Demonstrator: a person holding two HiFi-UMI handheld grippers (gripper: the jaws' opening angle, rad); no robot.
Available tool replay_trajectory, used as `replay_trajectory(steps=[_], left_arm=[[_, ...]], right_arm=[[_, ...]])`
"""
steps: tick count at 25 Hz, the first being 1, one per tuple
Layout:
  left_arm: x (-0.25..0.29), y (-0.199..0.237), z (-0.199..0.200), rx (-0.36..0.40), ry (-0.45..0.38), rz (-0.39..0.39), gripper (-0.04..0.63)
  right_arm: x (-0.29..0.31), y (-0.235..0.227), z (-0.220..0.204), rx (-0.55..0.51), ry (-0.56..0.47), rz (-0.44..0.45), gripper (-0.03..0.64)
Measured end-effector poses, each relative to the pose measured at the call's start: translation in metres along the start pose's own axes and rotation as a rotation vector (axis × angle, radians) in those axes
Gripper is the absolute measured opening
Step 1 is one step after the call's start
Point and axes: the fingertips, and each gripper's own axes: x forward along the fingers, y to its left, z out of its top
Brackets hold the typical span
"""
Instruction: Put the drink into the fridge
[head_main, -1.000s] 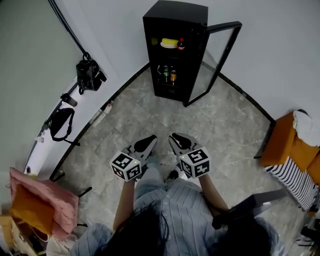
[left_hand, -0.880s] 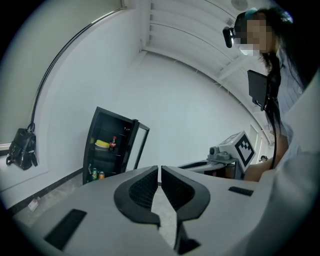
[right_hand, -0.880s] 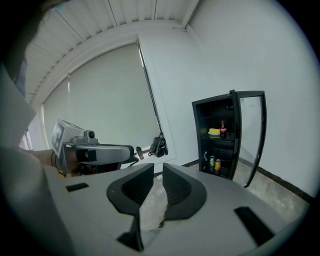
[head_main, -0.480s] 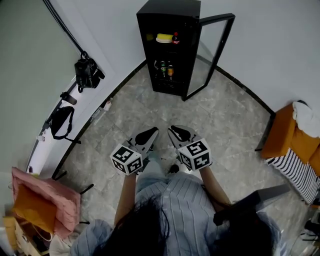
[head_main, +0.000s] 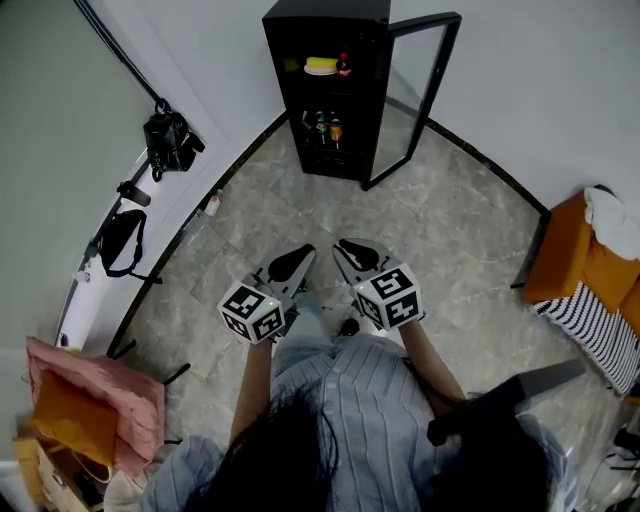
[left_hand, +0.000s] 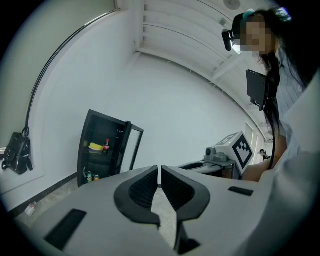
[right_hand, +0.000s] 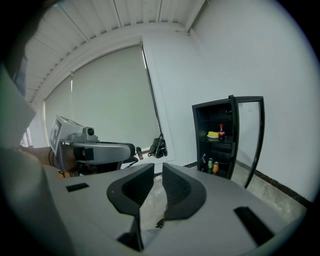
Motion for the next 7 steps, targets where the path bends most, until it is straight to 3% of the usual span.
replay_trajectory(steps=[7], left_arm=[[-0.013, 0.003, 0.010, 0.019, -0.075, 0.008, 0.009]], right_arm=[[0.012, 0.008, 0.001, -0.028, 0.015, 0.026, 0.060]])
